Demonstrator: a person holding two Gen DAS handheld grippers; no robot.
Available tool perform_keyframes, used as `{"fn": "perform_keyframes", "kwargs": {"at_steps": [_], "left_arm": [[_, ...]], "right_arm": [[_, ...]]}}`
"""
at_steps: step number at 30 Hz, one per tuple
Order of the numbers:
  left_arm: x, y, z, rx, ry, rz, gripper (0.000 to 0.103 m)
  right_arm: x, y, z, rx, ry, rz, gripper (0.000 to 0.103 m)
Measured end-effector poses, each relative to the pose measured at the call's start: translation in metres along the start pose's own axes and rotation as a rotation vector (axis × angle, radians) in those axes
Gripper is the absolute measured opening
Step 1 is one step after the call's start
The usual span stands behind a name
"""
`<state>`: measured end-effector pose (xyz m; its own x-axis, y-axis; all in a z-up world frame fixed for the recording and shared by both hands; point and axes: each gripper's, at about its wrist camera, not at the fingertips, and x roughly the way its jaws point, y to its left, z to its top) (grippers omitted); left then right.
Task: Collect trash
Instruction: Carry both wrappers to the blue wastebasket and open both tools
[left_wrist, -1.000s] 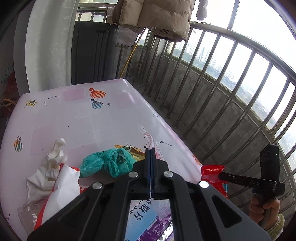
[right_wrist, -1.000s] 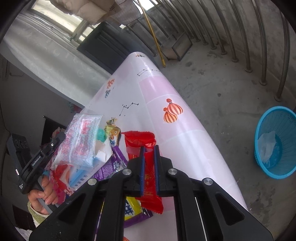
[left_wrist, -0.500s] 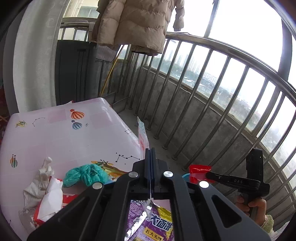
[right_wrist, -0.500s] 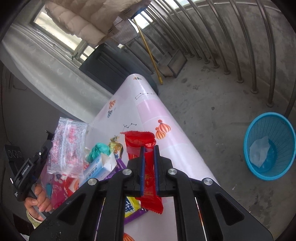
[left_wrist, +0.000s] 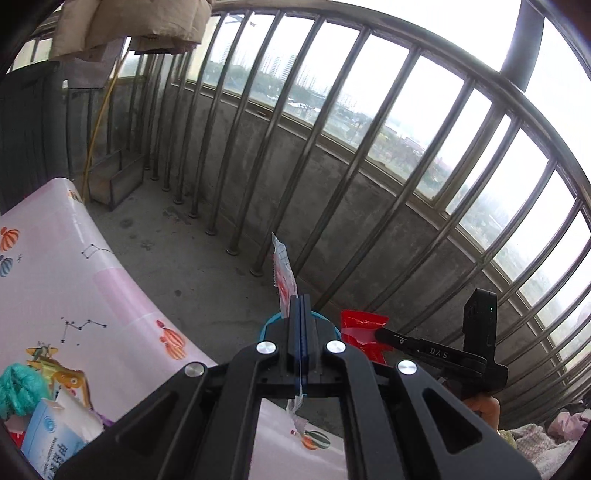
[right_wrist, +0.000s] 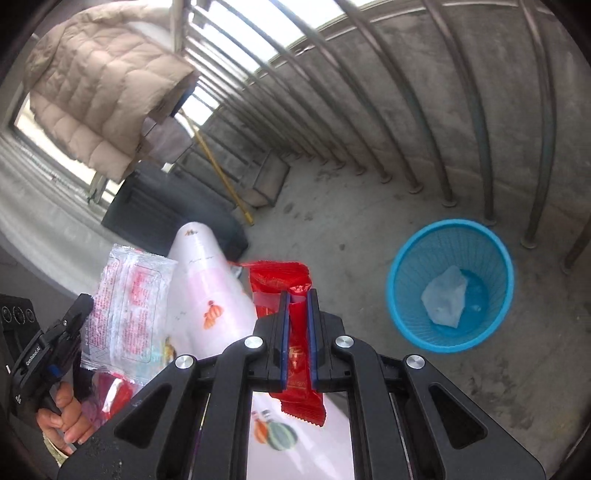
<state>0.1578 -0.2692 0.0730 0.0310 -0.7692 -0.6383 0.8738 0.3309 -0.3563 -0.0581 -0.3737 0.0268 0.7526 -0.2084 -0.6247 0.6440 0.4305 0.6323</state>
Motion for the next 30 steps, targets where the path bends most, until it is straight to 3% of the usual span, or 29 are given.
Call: {"fn": "perform_keyframes", "kwargs": {"at_steps": [5, 14, 17, 18, 20, 22, 26, 30], "left_arm": [[0.099, -0.035, 0.004, 0.048, 0.169, -0.048, 0.0], [0.256, -0.06, -0.016, 0.067, 0.385, -0.023, 0.0], [0.297, -0.054, -0.025, 0.033, 0.434, -0.025, 0.0], [0.307, -0.052, -0.027, 0.018, 0.451, -0.034, 0.002], [0.319, -0.05, -0.032, 0.002, 0.487, -0.034, 0.005], [0.318, -0.05, -0.033, -0.014, 0.492, -0.057, 0.013], [0.302, -0.057, -0.028, 0.007, 0.422, -0.093, 0.038], [0.285, -0.065, -0.024, 0.032, 0.382, -0.08, 0.044]], "right_arm": [[0.017, -0.059, 0.008, 0.125, -0.002, -0.083, 0.007], [0.081, -0.149, 0.023, 0.292, 0.038, -0.204, 0.008], [0.104, -0.168, 0.027, 0.29, 0.046, -0.262, 0.015], [0.111, -0.173, 0.028, 0.284, 0.052, -0.287, 0.026], [0.116, -0.182, 0.03, 0.284, 0.065, -0.313, 0.041], [0.117, -0.186, 0.027, 0.285, 0.071, -0.336, 0.042], [0.104, -0.179, 0.023, 0.262, 0.035, -0.331, 0.05], [0.082, -0.165, 0.024, 0.237, -0.004, -0.324, 0.05]]}}
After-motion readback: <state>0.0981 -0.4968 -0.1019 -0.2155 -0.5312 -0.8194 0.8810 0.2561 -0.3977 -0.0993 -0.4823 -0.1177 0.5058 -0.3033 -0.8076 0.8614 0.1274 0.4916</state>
